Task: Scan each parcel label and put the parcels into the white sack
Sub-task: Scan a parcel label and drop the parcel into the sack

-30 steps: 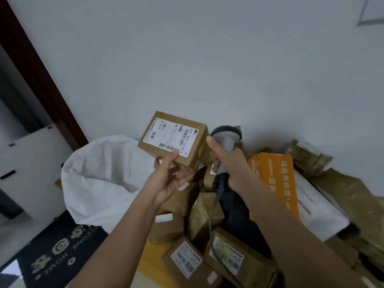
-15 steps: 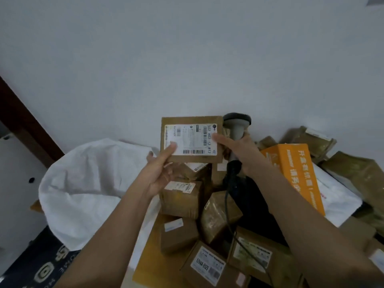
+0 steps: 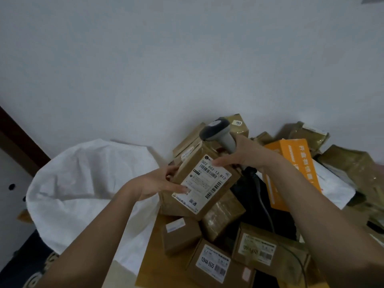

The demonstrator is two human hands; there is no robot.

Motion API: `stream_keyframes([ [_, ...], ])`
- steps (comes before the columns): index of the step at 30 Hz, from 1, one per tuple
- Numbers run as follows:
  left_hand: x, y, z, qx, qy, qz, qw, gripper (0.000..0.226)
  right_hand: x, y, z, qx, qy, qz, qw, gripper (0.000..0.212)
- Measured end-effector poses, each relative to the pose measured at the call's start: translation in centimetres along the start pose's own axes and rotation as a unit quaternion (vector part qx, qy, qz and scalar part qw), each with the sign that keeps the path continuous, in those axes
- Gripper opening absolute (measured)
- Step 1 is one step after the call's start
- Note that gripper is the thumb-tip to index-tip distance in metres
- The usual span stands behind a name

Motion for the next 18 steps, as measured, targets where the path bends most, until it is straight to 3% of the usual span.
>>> stream_keyframes([
  [3, -0.4, -0.2, -0.7, -0.048, -0.017, 0.042, 0.998, 0.053, 0.2, -0.8, 0.1, 0.023, 0.018, 0.022, 0.999, 0.056],
  [5, -0.9, -0.9, -2.0, -0.054, -0.042, 0.086, 0.994, 0.071, 0.5, -2.1, 0.1, 0.038, 0.030, 0.077, 0.996, 0.047],
  [7, -1.3, -1.8, -3.4, -0.034, -0.078, 0.149, 0.985, 0.090, 0.6, -3.5, 0.7, -0.013, 0.041, 0.129, 0.991, 0.047],
  [10, -2.1, -1.8, -4.5, 0.055, -0.102, 0.220, 0.969, 0.085, 1.1, -4.9, 1.8, -0.161, 0.052, 0.173, 0.970, 0.055],
  [14, -3.8, -0.9, -4.5, 0.156, -0.125, 0.269, 0.942, 0.067, 1.8, -5.1, 1.8, -0.285, 0.061, 0.143, 0.946, 0.052],
  [18, -5.3, 0.0, -4.0, 0.196, -0.134, 0.280, 0.930, 0.067, 2.7, -5.0, 0.4, -0.303, 0.044, 0.112, 0.945, 0.053],
])
Point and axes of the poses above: each hand's wrist, its own x-axis away from the middle knuckle, its own y-axis out of the palm, z = x × y, the point moved 10 cm from there along -x, towards the middle knuckle, and after that the axes turned 6 degrees about -x, right-handed, at the moved point
